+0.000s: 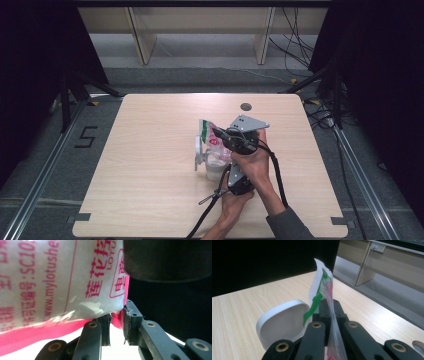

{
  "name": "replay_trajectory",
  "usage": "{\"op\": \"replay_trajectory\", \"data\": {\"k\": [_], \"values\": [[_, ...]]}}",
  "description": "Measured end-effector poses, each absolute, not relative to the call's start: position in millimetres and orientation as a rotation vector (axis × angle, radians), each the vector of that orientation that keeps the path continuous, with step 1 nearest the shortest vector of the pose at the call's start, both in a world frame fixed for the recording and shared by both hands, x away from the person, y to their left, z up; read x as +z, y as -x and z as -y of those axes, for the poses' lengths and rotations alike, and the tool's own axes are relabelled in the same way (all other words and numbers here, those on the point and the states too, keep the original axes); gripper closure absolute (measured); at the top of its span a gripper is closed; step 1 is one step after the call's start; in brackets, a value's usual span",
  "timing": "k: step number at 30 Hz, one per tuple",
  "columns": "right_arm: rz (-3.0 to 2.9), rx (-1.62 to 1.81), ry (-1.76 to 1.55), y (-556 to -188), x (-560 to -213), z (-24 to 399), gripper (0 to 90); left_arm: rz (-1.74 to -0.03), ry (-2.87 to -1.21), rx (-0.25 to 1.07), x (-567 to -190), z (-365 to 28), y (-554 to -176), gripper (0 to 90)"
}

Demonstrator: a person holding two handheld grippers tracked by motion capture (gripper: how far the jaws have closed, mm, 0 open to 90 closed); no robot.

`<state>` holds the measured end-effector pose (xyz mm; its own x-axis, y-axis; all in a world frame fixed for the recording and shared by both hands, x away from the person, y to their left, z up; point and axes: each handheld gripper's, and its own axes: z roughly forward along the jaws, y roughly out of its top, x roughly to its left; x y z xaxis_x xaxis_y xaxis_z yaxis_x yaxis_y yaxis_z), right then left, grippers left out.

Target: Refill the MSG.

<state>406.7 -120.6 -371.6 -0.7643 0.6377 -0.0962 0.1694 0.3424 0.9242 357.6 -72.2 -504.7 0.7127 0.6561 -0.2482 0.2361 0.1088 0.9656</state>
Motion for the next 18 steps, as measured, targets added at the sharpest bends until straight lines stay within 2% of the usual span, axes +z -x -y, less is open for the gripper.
{"op": "replay_trajectory", "data": {"k": [18], "values": [[-2.173,1.401,-0.697,-406.2,-370.3,121.3,90.0,-0.777,-1.469,0.364,-504.9,71.9,-358.0,77.2]]}}
